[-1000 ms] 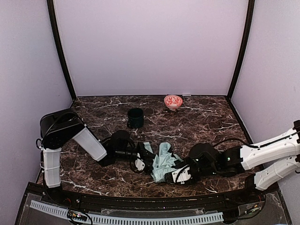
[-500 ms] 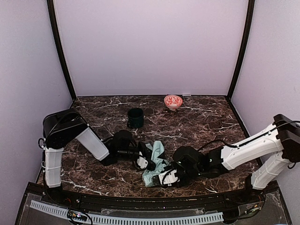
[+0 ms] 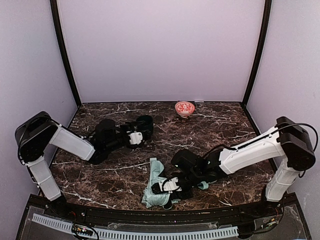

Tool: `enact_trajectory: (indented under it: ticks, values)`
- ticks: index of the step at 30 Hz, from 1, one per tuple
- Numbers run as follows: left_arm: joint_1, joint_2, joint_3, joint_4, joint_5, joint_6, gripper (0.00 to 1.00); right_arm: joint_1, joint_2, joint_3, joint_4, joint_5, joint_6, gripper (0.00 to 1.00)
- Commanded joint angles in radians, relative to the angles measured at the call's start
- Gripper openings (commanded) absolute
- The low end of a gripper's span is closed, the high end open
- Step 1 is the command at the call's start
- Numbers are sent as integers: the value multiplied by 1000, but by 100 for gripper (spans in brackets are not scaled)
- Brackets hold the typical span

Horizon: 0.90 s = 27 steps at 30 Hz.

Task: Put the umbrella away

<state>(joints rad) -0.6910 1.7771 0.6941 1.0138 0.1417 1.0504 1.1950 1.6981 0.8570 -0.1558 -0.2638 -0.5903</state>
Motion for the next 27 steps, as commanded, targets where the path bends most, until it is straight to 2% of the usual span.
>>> enact_trajectory:
  ticks: [1,3,4,6,7,9,11,12,14,17,21,24,27]
  values:
    - [-12,-299,-131,-96,65,-287,57,-18,111,-6,-242,43,54,0]
    - [-40,-469,-175,-252,217,-377,47,-27,134,16,-265,32,73,0]
    - [-84,-544,-174,-368,253,-375,44,-32,146,22,-273,22,79,0]
    - [-217,-642,-153,-601,204,-355,37,-43,167,40,-282,3,93,0]
    - [-270,-672,-147,-707,172,-367,36,-50,178,50,-289,-7,97,0]
    - [-340,-711,-150,-815,158,-399,37,-63,201,69,-298,-14,106,0]
    - [-403,-712,-155,-893,127,-372,44,-79,219,93,-309,-14,115,0]
    - [-438,-697,-156,-905,81,-343,51,-83,228,107,-316,-8,116,0]
    - [-498,-631,-139,-914,23,-287,56,-86,247,136,-347,-5,104,0]
    - [-554,-566,-132,-867,-9,-250,57,-92,266,179,-376,-14,92,0]
    - [-571,-566,-184,-761,33,-262,60,-106,279,212,-401,-29,93,0]
    - [-581,-526,-203,-740,-28,-263,61,-109,282,228,-431,-39,95,0]
    - [-617,-580,-221,-706,-56,-280,55,-114,286,234,-449,-59,98,0]
